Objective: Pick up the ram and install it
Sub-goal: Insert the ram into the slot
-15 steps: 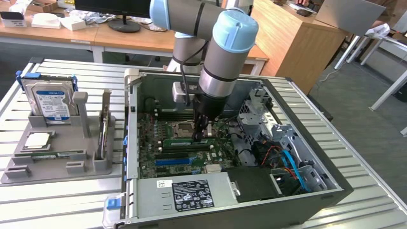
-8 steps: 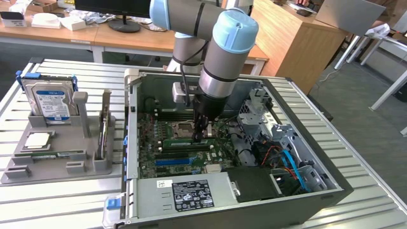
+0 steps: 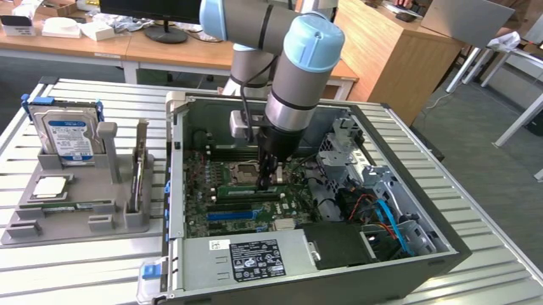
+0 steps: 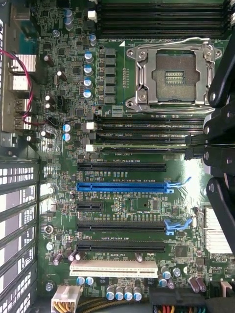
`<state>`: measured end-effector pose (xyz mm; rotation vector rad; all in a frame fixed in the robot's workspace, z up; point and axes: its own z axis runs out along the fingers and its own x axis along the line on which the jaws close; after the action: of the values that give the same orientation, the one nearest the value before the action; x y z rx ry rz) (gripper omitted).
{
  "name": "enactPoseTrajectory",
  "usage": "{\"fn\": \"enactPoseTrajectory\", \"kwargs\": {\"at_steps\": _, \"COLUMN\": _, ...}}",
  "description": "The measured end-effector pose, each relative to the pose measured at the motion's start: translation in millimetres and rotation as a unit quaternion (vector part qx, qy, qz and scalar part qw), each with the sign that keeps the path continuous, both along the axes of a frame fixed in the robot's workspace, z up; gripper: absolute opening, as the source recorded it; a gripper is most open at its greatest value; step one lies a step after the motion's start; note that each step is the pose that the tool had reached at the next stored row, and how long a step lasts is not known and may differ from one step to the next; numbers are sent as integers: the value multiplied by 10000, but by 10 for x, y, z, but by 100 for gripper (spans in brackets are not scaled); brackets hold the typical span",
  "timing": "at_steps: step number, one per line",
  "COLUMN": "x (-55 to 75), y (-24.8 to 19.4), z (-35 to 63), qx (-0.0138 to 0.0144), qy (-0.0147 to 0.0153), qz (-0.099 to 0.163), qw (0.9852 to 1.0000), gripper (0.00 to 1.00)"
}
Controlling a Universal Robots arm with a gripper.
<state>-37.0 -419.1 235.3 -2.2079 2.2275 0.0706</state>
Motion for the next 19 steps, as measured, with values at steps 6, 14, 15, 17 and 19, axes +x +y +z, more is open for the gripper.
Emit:
{"fn": "enactPoseTrajectory", "kwargs": {"at_steps": 6, "x": 0, "y": 0, "z": -10, "qx": -1, "qy": 0, "qz": 0, "qw": 10000, "gripper": 11}}
{"fn": "enactPoseTrajectory", "kwargs": {"at_steps": 14, "x": 0, "y": -8, "z": -16, "qx": 0, "qy": 0, "qz": 0, "qw": 10000, "gripper": 11}}
{"fn": "enactPoseTrajectory", "kwargs": {"at_steps": 15, "x": 0, "y": -8, "z": -19, "qx": 0, "qy": 0, "qz": 0, "qw": 10000, "gripper": 11}}
{"fn": "enactPoseTrajectory", "kwargs": {"at_steps": 17, "x": 0, "y": -8, "z": -25, "qx": 0, "qy": 0, "qz": 0, "qw": 10000, "gripper": 11}}
{"fn": "enactPoseTrajectory", "kwargs": {"at_steps": 19, "x": 0, "y": -8, "z": -26, "qx": -1, "qy": 0, "qz": 0, "qw": 10000, "gripper": 11}}
